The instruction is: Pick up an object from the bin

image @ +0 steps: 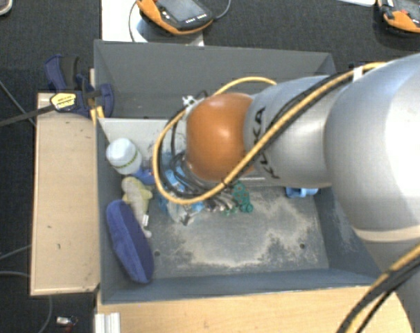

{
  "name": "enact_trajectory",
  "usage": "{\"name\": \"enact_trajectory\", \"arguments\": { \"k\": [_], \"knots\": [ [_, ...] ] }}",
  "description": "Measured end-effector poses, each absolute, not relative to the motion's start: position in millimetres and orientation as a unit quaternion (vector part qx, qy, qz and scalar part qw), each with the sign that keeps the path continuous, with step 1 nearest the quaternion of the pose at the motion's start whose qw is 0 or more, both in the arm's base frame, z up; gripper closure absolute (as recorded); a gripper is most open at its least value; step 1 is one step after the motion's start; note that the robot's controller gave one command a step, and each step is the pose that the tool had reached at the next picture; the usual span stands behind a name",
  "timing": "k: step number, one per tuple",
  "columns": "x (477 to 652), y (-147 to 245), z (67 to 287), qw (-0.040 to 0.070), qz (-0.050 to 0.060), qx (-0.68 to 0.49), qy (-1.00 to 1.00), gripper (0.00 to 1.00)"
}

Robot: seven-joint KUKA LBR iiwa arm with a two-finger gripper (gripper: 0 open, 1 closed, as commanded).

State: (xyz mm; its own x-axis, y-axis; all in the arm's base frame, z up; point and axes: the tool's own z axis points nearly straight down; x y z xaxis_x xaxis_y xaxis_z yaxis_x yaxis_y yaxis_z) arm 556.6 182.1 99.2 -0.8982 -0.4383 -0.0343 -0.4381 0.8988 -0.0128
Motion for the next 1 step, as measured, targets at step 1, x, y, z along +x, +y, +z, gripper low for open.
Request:
{"name": "enact_trajectory", "arguments": {
  "k": [1],
  "knots": [
    [561.3,218.2,93.7,0.019,-0.002,-0.270,0.963,1.00]
  ]
}}
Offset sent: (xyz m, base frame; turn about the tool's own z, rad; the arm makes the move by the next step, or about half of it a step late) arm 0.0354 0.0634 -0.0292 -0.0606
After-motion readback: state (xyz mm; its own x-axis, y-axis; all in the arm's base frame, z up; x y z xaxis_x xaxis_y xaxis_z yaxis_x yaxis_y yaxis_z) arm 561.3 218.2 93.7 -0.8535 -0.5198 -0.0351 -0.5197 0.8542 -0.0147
